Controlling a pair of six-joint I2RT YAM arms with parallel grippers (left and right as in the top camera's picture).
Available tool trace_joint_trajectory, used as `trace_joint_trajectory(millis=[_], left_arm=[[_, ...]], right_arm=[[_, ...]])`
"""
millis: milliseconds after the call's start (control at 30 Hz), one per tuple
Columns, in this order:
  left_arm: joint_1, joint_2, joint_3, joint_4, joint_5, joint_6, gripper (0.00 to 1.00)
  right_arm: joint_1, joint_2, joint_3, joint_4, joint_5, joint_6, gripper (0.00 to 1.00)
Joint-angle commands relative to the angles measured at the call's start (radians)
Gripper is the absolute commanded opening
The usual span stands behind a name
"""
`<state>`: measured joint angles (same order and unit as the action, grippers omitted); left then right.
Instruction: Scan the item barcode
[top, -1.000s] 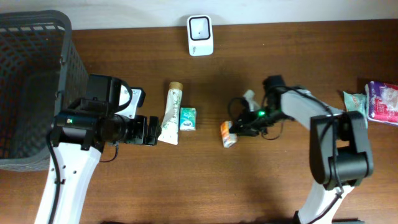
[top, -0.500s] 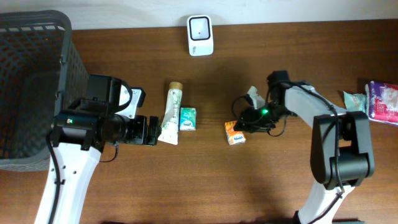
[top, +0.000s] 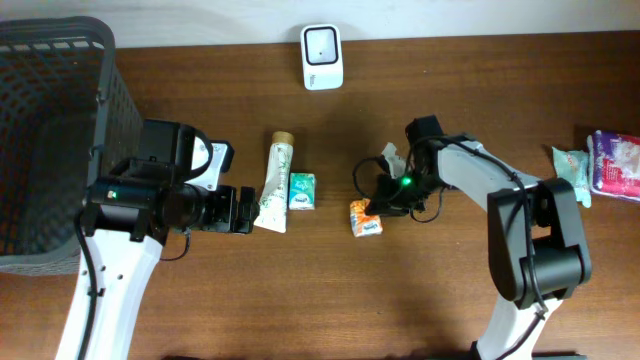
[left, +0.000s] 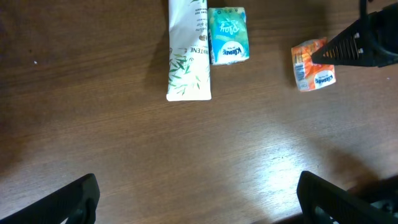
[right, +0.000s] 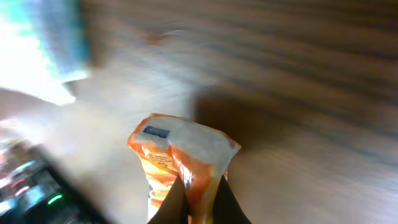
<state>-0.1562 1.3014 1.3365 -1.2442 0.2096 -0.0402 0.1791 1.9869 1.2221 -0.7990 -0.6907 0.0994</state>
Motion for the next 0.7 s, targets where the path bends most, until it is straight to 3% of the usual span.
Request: trace_joint_trajectory(millis=[0,167,267,433,667], left_arm=[[-0.003,-0.005,0.002,0.002,0.003,0.023,0.99],[-0.003,-0.005,0.002,0.002,0.003,0.023,0.99],[-0.003,-0.005,0.002,0.002,0.003,0.023,0.99],[-0.003,-0.005,0.002,0.002,0.003,0.023,0.99],[-0.003,-0.005,0.002,0.002,0.003,0.023,0.99]], right_arm=[[-0.083,-0.006,0.088,-0.044,-0.360,-0.177,0.04],[-0.208,-0.006,0.153,-0.028,-0.581,-0.227,0.04],[-0.234,-0.006,0.156,0.113,-0.861,-0.271,0.04],[-0.219,-0.006,0.159,0.122,-0.862,-0.248,0.04],[-0.085,-0.006,0.163,0.130,-0.862,-0.248,0.04]])
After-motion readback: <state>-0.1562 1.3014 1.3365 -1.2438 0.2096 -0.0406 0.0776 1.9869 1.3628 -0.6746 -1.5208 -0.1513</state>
